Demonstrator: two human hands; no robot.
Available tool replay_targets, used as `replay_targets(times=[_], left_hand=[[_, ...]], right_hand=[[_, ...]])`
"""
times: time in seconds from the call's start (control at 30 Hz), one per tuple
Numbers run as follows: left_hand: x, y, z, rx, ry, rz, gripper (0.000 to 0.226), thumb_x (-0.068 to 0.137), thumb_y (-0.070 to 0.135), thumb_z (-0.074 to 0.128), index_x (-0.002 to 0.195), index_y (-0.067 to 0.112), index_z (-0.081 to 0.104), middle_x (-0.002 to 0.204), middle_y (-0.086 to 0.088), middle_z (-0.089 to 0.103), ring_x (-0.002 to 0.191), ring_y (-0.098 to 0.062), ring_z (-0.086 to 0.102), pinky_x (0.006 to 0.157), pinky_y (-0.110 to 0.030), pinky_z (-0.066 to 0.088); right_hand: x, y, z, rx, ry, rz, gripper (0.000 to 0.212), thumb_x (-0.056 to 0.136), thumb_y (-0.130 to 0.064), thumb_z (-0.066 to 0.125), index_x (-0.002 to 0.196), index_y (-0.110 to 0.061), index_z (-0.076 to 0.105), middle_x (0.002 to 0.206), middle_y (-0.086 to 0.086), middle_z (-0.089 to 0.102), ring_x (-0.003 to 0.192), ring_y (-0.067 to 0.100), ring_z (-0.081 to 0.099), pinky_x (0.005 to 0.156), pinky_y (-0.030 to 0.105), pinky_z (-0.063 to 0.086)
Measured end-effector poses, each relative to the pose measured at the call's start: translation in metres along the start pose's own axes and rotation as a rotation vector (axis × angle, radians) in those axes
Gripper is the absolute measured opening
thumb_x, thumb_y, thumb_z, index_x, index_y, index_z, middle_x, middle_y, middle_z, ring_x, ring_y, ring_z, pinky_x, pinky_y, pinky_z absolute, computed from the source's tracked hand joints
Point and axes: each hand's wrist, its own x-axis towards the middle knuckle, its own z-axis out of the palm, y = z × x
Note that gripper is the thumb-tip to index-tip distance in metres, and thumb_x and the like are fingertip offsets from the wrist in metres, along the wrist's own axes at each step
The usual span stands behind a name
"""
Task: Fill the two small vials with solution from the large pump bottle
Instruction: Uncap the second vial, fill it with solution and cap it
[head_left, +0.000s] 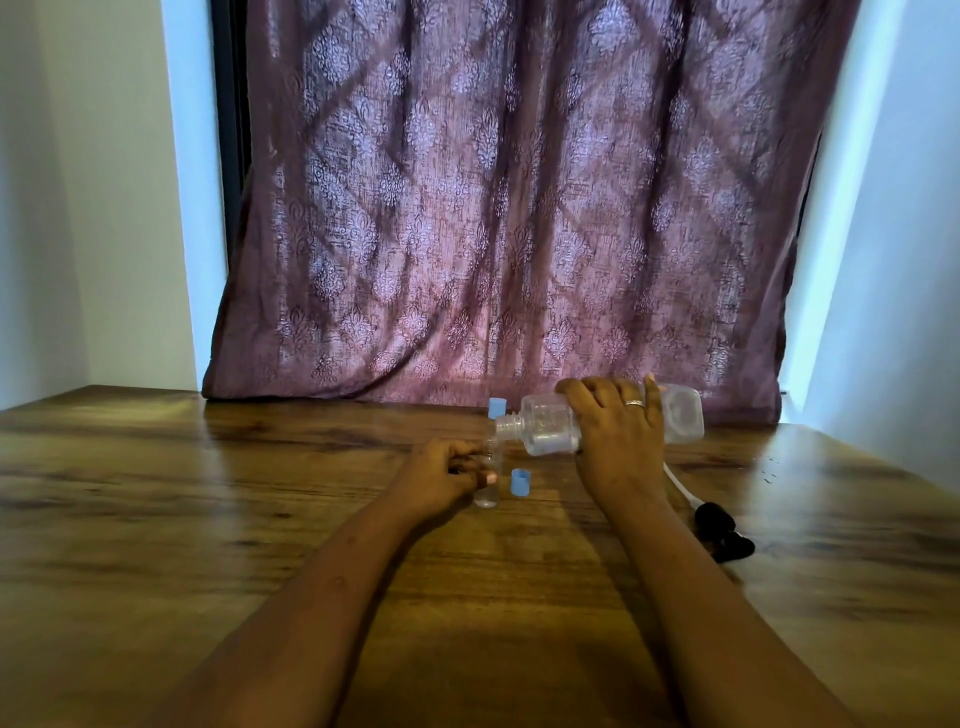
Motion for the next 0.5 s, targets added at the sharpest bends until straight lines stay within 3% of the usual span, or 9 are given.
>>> replay_targets(times=[0.3,0.5], left_hand=[[-0.0015,0.0015,0.0000,0.001,0.005,-0.021,0.029,0.087,0.007,0.065,0.116,0.013,0.064,0.099,0.001,0.071,0.098,-0.022,0.068,0.090,-0.044,0.056],[0.0007,-0.0003,-0.0009,0.011,0.001,-0.018,0.029,0.087,0.009,0.066,0.115,0.013,0.064,0.098,0.003,0.071,0.092,-0.015,0.068,0.084,-0.036,0.057]], right_hand=[[-0.0004,-0.0001,-0.0004,-0.008,0.005,-0.003,0.045,0.071,-0.015,0.038,0.110,-0.022,0.059,0.110,0.003,0.064,0.111,0.030,0.053,0.111,0.050,0.019],[-0.0002,-0.0004,-0.0009,-0.015,-0.004,-0.003,0.046,0.072,-0.014,0.038,0.112,-0.022,0.059,0.110,0.002,0.064,0.110,0.029,0.053,0.111,0.050,0.019]])
